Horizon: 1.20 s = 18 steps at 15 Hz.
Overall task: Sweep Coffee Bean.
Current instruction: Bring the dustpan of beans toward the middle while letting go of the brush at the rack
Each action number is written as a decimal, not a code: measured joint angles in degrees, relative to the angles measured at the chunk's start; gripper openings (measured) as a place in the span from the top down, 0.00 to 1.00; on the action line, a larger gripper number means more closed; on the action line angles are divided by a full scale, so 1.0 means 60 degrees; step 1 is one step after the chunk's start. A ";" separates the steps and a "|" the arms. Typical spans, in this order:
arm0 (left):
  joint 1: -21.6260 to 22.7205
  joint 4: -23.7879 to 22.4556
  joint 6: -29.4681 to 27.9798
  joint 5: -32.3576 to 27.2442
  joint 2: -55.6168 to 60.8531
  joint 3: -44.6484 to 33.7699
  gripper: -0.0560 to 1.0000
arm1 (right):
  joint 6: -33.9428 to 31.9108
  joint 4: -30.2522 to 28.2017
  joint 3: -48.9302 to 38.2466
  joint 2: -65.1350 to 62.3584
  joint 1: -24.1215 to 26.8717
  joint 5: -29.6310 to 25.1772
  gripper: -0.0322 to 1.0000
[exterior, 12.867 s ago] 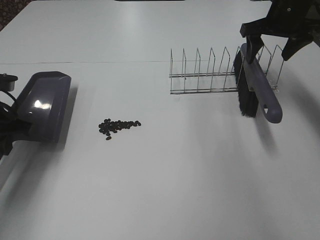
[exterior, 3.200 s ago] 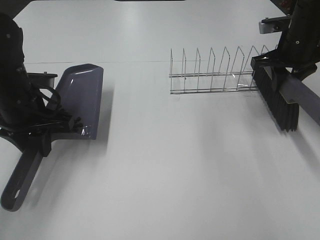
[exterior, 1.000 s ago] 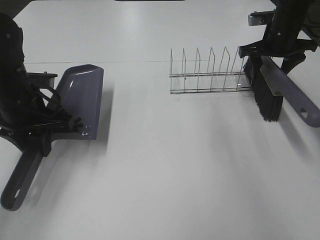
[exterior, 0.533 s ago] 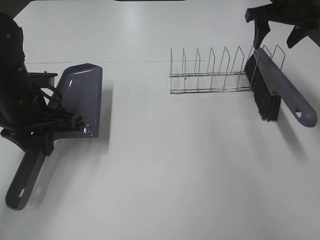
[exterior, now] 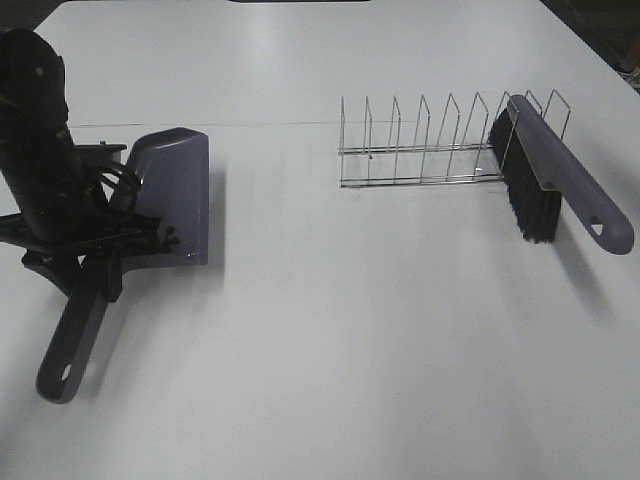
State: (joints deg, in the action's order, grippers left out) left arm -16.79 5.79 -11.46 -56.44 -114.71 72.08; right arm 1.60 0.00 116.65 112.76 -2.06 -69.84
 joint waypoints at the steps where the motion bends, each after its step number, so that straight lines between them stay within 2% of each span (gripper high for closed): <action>1: 0.0105 0.0029 -0.0010 0.0000 0.0000 0.0076 0.63 | 0.0067 0.0000 0.0000 -0.0220 0.0000 -0.0010 0.32; 5: 0.1175 0.0296 0.0124 0.0000 -0.0086 0.0210 0.63 | 0.0229 0.0201 0.0000 -0.1136 0.0000 -0.0019 0.32; 8: 0.1308 0.0535 0.0392 0.0000 -0.0430 0.0220 0.63 | 0.0315 0.0668 -0.0649 -0.1843 0.0000 -0.0010 0.32; 10: 0.1308 0.0668 0.0449 0.0105 -0.0707 0.0220 0.63 | 0.0411 0.0716 -0.1719 -0.2378 0.0000 0.0000 0.32; 13: 0.1308 0.1022 0.0697 0.0411 -0.0984 0.0239 0.63 | 0.0497 0.0716 -0.4545 -0.3762 0.0000 0.0229 0.32; 18: 0.1308 0.1451 0.1251 0.0506 -0.1194 0.0267 0.63 | 0.0497 0.1175 -0.8041 -0.5863 0.0000 0.2110 0.32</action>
State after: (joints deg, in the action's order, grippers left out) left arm -8.94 14.50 -3.95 -53.40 -121.87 73.68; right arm 4.58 7.05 68.41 77.58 -2.06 -57.18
